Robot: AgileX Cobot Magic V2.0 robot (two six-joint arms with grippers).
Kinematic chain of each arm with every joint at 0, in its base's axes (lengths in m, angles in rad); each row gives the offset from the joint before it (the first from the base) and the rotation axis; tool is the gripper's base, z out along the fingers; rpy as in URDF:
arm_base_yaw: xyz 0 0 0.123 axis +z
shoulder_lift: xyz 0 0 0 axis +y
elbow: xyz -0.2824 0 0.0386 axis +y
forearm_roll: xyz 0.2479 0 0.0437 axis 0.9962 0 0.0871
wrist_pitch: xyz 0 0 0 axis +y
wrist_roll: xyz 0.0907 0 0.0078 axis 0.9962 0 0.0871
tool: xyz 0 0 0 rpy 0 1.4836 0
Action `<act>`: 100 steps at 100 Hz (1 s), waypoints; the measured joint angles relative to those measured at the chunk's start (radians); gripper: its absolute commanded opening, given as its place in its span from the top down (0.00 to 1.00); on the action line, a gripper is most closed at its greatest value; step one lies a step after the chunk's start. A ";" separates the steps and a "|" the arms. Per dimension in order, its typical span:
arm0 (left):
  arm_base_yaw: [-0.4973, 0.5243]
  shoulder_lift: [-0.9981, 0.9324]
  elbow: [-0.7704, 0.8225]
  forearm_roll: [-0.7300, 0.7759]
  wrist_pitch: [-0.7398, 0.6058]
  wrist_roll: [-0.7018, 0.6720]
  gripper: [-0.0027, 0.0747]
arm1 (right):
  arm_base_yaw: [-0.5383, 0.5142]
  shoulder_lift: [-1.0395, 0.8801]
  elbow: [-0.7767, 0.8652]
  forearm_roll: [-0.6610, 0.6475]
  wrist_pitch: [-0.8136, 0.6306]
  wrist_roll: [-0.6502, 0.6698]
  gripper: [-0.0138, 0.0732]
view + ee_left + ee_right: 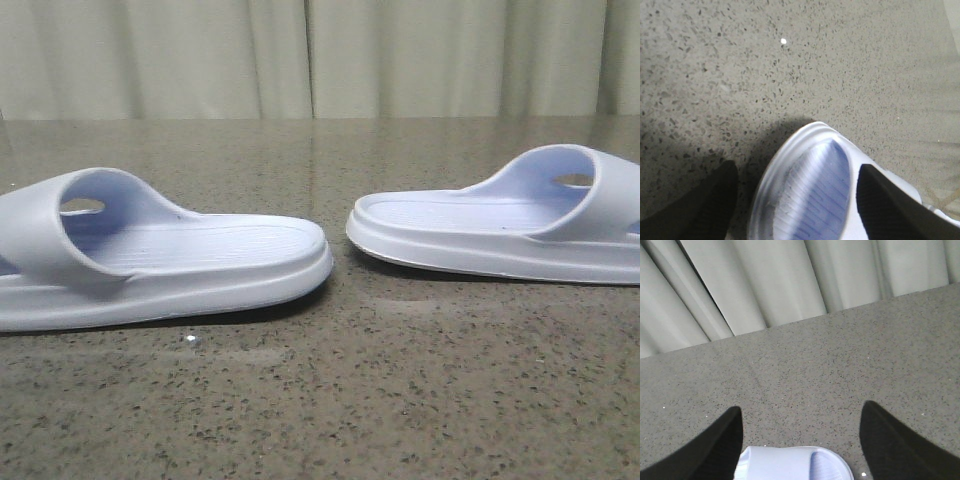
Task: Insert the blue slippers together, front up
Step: 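Grasp the slipper nearest the left gripper by its sole edge with the left gripper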
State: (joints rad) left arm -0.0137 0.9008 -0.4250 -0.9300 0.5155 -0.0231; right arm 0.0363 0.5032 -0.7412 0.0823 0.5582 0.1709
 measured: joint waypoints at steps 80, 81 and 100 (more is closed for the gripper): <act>-0.034 0.093 -0.002 -0.101 -0.012 0.000 0.45 | 0.000 0.000 0.000 0.000 -0.004 0.000 0.34; -0.034 0.092 -0.002 -0.101 -0.012 0.000 0.46 | 0.000 0.000 0.000 0.000 -0.004 0.000 0.34; -0.034 0.099 -0.002 -0.114 -0.004 0.000 0.55 | 0.000 0.000 0.000 0.000 -0.004 0.000 0.34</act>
State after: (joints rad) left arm -0.0481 0.9995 -0.4267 -1.0437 0.5111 -0.0231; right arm 0.0363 0.5032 -0.7412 0.0823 0.5545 0.1709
